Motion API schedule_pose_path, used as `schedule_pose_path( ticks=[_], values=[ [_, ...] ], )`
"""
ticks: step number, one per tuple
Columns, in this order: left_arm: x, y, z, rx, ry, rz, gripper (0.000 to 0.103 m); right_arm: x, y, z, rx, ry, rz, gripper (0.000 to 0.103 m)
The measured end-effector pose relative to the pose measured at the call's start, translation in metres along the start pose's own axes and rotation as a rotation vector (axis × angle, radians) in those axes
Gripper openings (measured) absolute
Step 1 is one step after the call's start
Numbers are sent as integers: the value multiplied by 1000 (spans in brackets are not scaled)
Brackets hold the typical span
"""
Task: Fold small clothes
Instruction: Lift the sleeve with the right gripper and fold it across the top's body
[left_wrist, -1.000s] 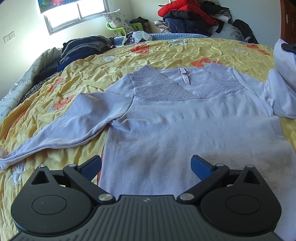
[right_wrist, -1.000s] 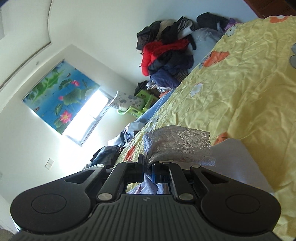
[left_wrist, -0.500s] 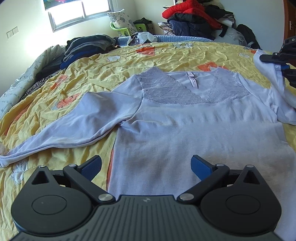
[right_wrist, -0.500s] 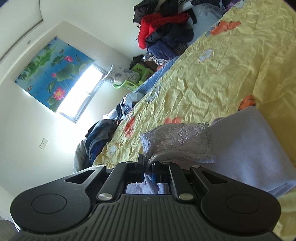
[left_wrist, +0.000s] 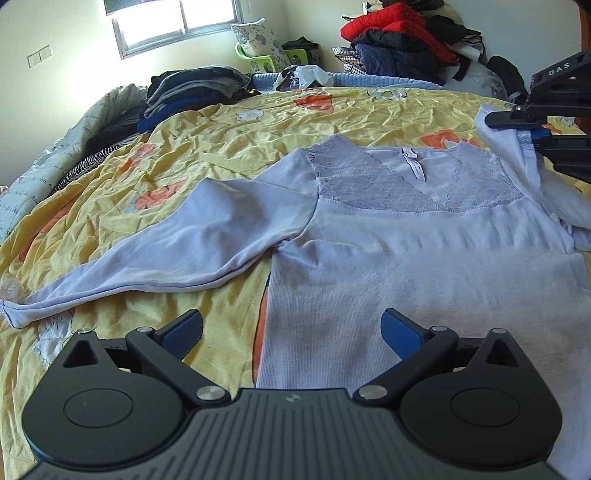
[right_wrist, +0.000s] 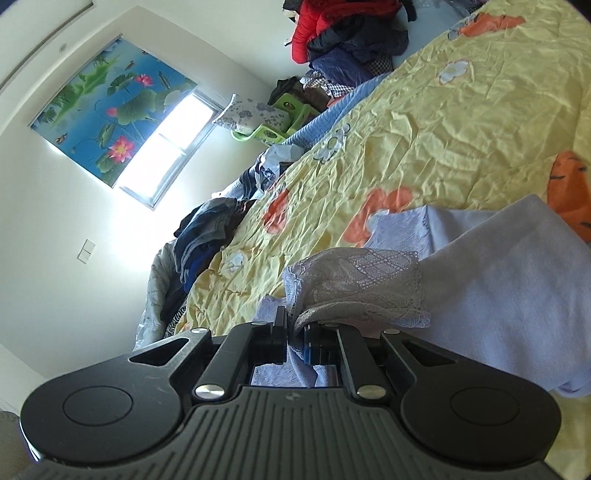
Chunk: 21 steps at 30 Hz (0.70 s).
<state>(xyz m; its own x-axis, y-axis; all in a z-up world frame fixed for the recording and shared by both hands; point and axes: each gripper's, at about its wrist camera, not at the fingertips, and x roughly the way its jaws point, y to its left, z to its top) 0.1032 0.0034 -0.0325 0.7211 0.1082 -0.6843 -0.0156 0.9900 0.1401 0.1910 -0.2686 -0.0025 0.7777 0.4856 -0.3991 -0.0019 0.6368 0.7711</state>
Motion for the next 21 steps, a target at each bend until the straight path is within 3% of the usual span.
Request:
schedule_pose_path(
  ticks=[9,21],
  values=[
    [4,7,-3,-9,7,3,103,27,8,-14,43,16,-9,14],
    [10,23,-7,-39,21,12,103,86,46,-32,-83,60,-61,16]
  ],
)
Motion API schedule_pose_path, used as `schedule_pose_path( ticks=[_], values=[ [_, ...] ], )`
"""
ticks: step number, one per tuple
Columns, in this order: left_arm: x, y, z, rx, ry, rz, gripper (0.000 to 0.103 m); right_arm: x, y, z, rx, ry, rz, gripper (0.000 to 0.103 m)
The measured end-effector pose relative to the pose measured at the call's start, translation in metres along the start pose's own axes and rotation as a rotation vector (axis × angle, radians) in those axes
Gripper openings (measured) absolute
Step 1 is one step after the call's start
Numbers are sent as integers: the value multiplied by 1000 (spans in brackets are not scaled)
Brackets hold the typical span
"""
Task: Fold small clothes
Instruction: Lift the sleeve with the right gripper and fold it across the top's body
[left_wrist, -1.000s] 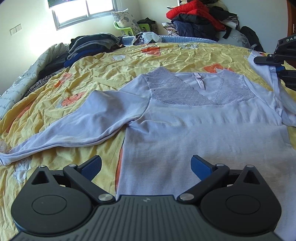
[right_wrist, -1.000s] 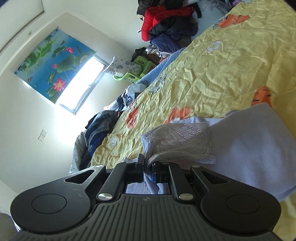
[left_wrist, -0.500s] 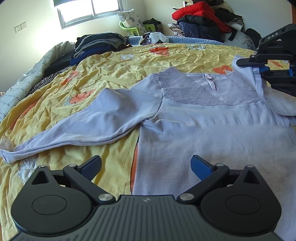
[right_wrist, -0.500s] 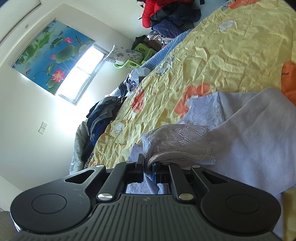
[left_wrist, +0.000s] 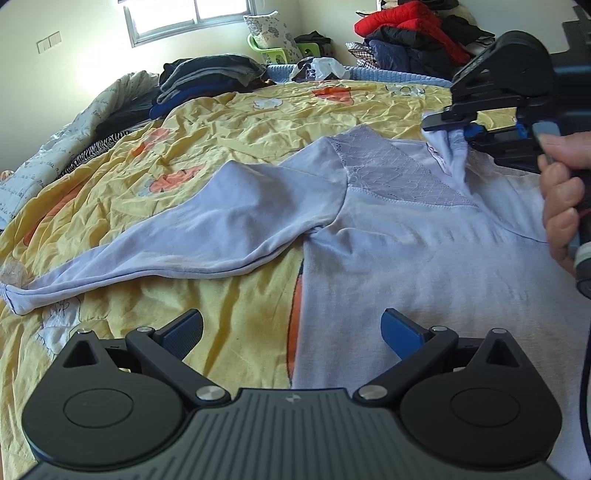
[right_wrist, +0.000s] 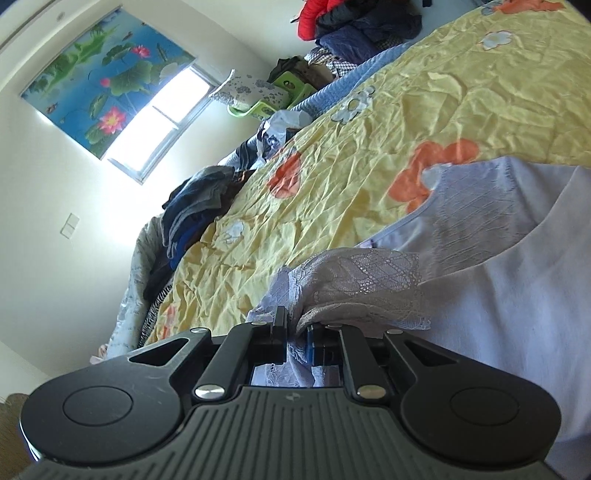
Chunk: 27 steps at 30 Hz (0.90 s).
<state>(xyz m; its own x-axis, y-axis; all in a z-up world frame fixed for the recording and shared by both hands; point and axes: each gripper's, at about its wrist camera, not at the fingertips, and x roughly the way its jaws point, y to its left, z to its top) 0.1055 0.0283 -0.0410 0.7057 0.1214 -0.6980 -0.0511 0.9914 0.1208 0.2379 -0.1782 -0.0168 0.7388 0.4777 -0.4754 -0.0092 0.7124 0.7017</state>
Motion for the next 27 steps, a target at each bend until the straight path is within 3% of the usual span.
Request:
schedule_pose_path(
  ticks=[15,27],
  values=[
    [7,19,-1,-28,9,16,103,40,34,-16,-110,52,-18,17],
    [8,25,-1,-39,11,17,103,52,64,-19,-245,65,-9,10]
  ],
)
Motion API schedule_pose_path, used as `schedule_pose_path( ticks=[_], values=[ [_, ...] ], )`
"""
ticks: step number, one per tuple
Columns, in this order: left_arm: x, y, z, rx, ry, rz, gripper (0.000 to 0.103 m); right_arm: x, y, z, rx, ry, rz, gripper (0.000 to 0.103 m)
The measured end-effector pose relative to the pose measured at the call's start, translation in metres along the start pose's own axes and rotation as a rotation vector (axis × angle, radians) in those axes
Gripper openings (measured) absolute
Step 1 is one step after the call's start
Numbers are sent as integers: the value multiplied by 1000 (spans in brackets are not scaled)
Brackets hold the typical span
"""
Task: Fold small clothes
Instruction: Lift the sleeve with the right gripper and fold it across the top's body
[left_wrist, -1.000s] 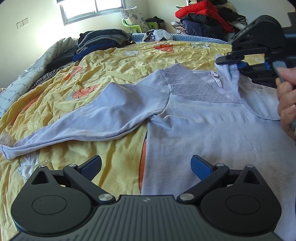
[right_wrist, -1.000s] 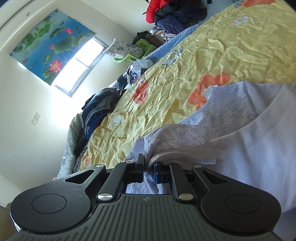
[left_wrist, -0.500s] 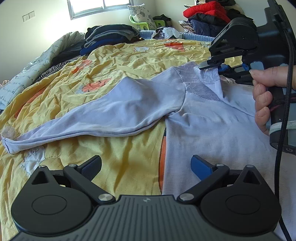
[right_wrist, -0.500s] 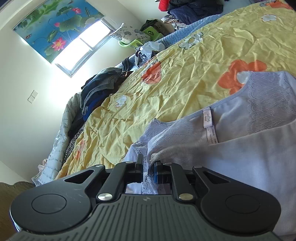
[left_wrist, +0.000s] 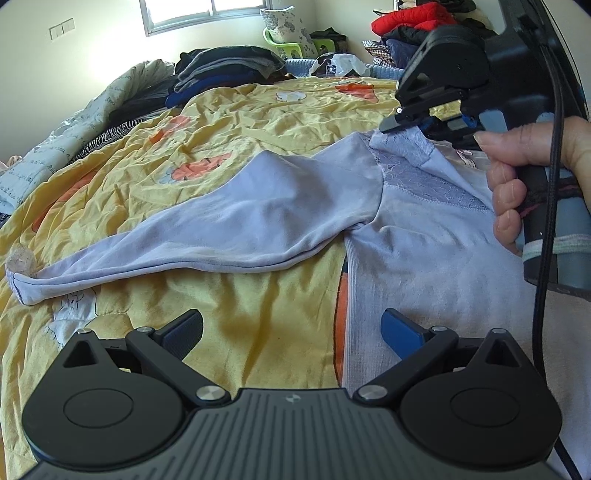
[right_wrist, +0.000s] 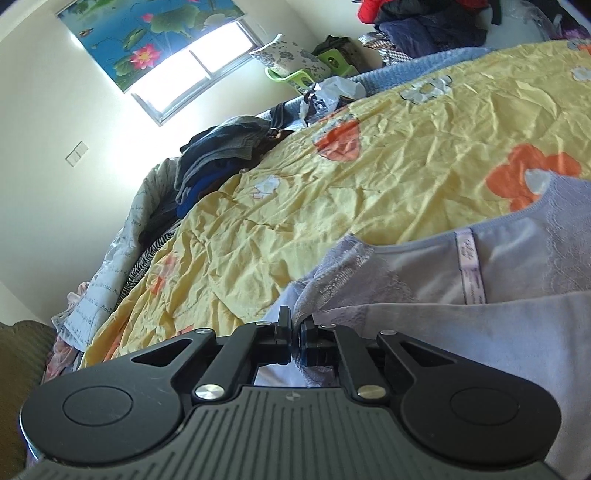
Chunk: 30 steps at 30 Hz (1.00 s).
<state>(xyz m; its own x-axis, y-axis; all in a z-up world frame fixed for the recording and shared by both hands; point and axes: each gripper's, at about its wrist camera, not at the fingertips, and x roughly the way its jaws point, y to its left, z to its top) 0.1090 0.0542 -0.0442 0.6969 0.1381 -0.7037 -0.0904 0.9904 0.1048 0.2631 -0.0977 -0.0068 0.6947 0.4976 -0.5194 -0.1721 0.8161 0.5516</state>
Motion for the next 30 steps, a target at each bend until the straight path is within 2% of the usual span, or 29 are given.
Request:
schedule_pose_path(
  ticks=[6,9,10,12,15,18,20,21,22,24,30],
  values=[
    [2,3,0,-6,4,6,103,12,24,-1,-80,27,35,11],
    [2,5,-1,-6,5,11,103,24,26,-5,-67,84,37,18],
    [2,5,-1,-7,6,12,103,27,25,-6,-53,102,39,29],
    [2,7,-1,-10,6,13,103,30,23,-10,-29,121,53,40],
    [2,9,-1,-16,7,16,103,29,22,-14,-26,135,63,41],
    [3,12,-1,-27,9,14,103,25,17,-17,16,153,110,41],
    [3,13,-2,-33,9,14,103,26,11,-19,51,175,126,46],
    [3,12,-2,-33,10,14,103,29,9,-21,55,195,123,54],
    [3,12,-2,-32,11,15,103,34,8,-23,49,215,111,56],
    [3,11,-3,-29,10,15,103,35,5,-25,51,208,99,54],
    [1,13,-4,-33,7,20,103,17,12,-27,52,164,123,60]
  ],
)
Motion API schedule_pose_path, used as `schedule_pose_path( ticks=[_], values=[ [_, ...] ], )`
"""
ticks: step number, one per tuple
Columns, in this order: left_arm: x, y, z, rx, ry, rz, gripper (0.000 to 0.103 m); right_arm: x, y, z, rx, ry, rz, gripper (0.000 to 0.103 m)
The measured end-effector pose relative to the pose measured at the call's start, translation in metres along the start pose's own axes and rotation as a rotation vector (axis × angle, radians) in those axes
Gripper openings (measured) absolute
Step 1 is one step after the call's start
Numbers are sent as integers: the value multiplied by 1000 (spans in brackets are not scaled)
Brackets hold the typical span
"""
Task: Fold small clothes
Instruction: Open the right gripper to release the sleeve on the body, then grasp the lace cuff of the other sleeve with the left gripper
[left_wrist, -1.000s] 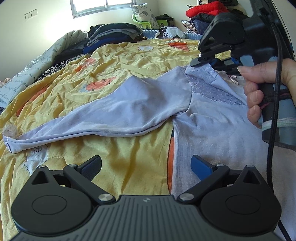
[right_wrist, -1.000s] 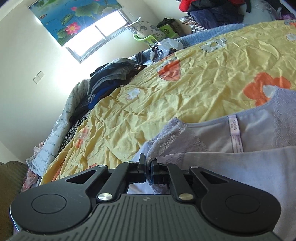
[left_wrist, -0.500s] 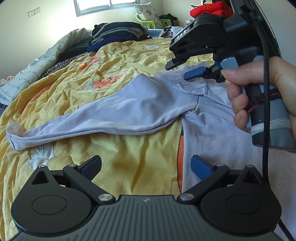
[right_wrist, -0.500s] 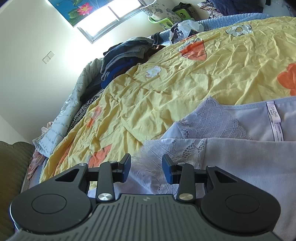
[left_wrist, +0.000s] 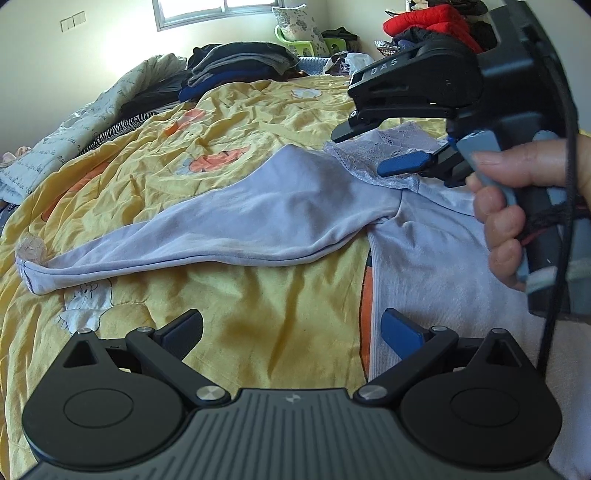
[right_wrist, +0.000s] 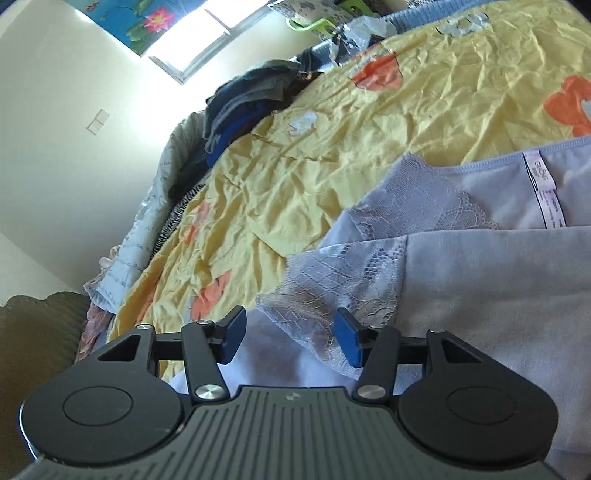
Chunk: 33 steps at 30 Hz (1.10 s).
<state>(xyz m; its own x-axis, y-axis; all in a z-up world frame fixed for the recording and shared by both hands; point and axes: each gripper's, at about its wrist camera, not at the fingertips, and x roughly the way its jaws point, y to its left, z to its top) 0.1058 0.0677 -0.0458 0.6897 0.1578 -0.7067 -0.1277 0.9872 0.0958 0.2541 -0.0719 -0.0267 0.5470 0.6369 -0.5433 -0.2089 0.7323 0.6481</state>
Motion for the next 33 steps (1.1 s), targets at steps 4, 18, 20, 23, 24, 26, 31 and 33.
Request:
schedule_pose_path(
  ticks=[4,18,20,23,24,26,31,33],
  values=[
    [0,3,1,-24,3,0,103,4,-6,-4,1,36,-17,62],
    [-19,90,2,-234,-8,33,103,-19,75,-40,-437,-21,-21,63],
    [-22,118,1,-287,-16,76,103,-15,88,-50,-501,-10,-26,63],
    [-24,162,0,-378,-23,142,103,-6,106,-69,-610,9,-26,63],
    [-24,176,0,-414,-20,157,103,-4,112,-76,-651,18,-25,63],
    [-24,207,-2,-511,-11,160,103,4,126,-92,-743,35,-16,63],
    [-23,260,-4,-739,-7,71,103,24,165,-135,-992,70,38,63],
    [-18,270,-2,-780,3,30,103,33,181,-153,-1087,65,50,63]
  ],
)
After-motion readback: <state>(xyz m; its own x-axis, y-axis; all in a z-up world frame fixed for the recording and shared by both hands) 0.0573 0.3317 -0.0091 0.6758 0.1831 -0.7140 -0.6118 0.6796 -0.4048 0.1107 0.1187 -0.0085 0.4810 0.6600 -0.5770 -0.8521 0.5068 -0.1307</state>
